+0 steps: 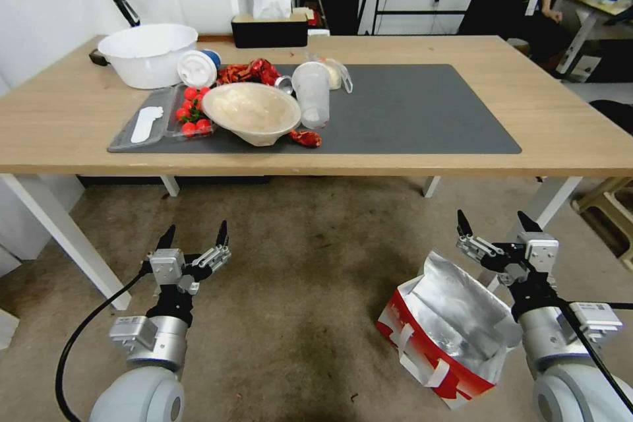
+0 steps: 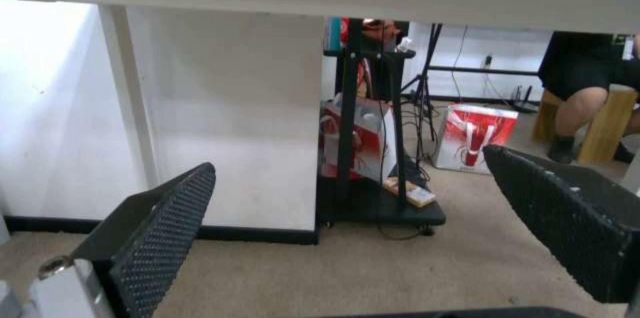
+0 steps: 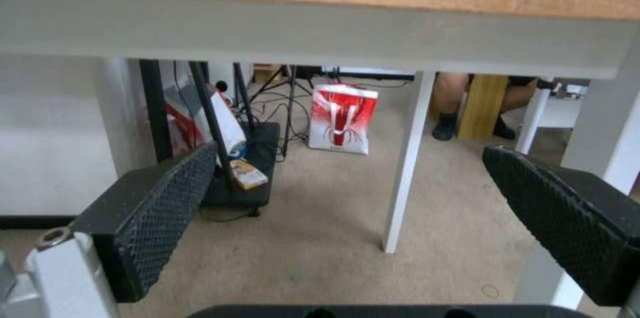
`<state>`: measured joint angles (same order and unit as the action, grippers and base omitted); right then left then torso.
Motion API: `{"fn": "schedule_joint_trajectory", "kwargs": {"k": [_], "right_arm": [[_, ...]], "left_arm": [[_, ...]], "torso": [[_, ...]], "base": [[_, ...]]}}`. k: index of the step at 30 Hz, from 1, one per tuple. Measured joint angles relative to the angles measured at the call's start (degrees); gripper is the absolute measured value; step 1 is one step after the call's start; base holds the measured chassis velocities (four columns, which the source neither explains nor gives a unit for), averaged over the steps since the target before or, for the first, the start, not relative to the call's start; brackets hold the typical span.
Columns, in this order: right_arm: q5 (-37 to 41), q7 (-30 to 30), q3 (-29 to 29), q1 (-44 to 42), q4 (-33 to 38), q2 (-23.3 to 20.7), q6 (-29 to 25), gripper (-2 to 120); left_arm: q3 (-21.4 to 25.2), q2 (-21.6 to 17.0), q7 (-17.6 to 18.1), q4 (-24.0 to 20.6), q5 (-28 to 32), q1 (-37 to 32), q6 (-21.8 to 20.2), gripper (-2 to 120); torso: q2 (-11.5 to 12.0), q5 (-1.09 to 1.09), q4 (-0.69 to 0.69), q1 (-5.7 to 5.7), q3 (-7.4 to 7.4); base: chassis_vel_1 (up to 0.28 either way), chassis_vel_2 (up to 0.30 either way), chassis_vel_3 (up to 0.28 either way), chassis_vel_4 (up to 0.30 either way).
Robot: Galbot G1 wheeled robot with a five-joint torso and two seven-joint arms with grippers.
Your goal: Pick up the food delivery bag from the floor and place it on the table.
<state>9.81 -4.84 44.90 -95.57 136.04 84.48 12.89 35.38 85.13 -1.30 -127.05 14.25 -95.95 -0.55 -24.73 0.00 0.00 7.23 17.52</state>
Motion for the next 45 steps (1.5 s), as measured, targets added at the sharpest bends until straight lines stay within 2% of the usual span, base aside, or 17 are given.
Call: {"fn": "schedule_joint_trajectory", "kwargs": {"k": [45], "right_arm": [[-0.5,-0.1,-0.2,0.4,-0.6,0.1,-0.1,100]], "left_arm": [[0.0,-0.1,0.0,1.2,0.3,0.8,0.1,100]], "torso": [[10.2,0.0,0.0,-3.14,-7.1]], "base": [[0.0,0.0,0.0,0.0]]}}
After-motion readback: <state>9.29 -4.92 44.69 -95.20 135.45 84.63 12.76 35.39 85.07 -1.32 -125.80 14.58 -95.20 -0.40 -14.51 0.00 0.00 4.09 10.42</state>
